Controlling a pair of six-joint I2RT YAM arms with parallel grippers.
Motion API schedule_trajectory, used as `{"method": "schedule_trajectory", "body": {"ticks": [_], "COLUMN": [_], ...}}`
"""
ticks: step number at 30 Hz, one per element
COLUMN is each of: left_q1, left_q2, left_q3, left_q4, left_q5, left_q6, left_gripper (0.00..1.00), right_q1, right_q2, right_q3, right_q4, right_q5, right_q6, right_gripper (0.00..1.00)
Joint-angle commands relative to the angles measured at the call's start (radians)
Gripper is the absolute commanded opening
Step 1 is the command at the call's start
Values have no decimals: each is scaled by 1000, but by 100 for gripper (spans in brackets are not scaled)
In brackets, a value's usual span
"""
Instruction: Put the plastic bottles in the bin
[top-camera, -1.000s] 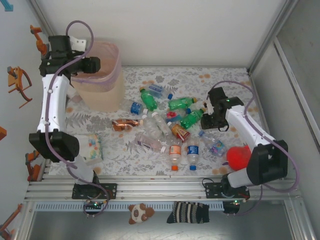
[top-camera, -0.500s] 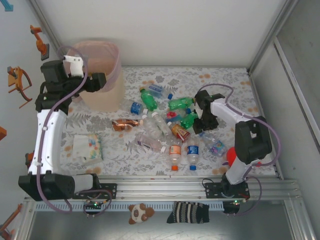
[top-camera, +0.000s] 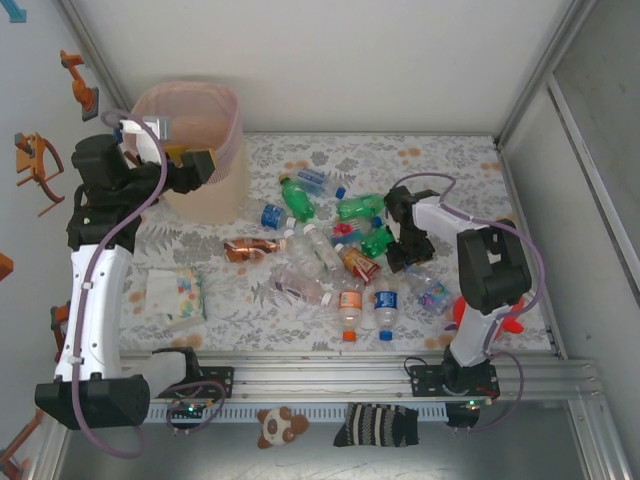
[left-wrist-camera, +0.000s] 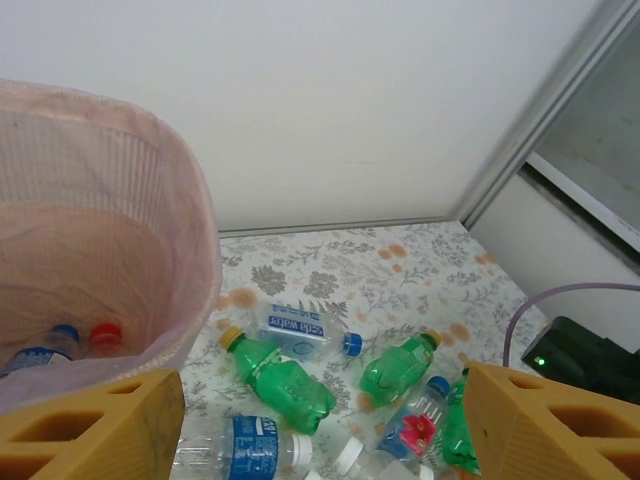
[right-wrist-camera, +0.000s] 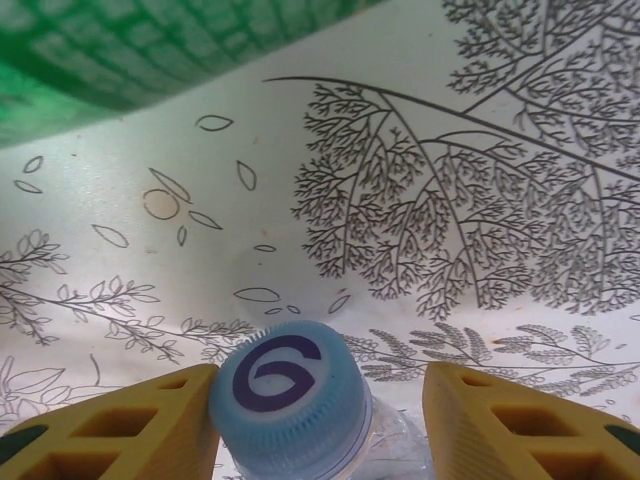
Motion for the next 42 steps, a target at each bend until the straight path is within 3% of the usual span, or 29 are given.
{"method": "schedule_trajectory", "body": {"ticks": [1, 19, 42], "left_q1": [1, 0, -9], "left_q2": [-35, -106, -126], "left_q3": [-12, -88, -119], "left_q4": [40, 95, 146], "left_q5": [39, 62, 56], "left_q6": [-44, -126, -174], "left_gripper": [73, 73, 72], "right_q1": [-11, -39, -38], "right_q2": [17, 80, -80], "right_q3": [33, 59, 64], "right_q4": [0, -3, -55], "right_q5": [46, 1, 14], "right_q6": [12, -14, 6], "right_gripper": [53, 43, 29]}}
